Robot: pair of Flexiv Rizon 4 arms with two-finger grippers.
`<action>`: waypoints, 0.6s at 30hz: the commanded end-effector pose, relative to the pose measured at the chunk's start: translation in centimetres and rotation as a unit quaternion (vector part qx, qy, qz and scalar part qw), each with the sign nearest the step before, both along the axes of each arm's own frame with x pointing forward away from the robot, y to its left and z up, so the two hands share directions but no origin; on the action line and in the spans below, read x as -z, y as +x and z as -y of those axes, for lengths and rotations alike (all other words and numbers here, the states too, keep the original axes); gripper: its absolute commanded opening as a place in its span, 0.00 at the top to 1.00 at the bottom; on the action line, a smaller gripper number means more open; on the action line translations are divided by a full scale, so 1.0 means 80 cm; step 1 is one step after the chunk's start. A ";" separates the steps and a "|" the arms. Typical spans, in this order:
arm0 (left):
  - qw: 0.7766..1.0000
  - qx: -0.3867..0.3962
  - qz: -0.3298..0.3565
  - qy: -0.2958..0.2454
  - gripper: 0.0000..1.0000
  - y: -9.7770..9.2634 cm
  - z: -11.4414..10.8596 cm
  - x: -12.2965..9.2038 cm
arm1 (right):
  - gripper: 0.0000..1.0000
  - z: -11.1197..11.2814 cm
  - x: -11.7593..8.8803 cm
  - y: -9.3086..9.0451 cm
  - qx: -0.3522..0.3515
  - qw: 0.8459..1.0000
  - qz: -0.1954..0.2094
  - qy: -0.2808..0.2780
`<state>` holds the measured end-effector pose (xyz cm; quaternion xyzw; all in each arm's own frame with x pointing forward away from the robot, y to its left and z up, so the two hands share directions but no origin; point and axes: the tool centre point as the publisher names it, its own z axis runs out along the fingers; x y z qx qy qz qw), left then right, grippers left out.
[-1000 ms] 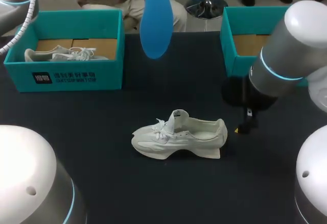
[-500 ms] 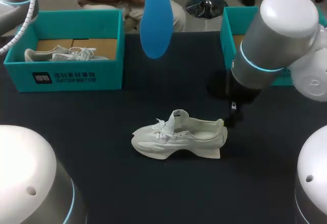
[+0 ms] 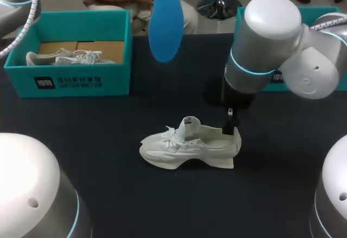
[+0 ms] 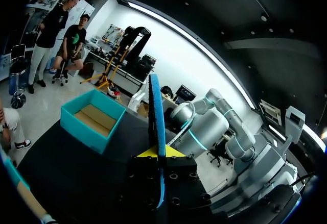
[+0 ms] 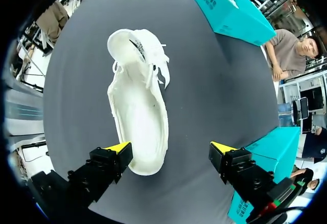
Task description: Take the shoe out of the shoebox, open the shoe tongue, remove and reinsert the insole, then place the shoe into the shoebox
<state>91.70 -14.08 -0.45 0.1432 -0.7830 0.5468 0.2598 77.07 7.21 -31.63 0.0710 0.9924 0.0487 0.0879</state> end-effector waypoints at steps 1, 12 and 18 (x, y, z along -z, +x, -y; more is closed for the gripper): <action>1.000 0.001 0.000 0.000 1.00 0.001 0.000 0.000 | 0.00 -0.009 0.031 0.012 0.001 1.000 -0.009 -0.001; 1.000 0.001 0.000 0.000 1.00 0.001 0.000 0.000 | 0.00 -0.021 0.064 0.010 0.002 1.000 -0.016 -0.001; 1.000 0.001 0.000 0.000 1.00 0.001 0.000 0.000 | 0.00 -0.025 0.071 0.011 -0.005 1.000 -0.024 0.000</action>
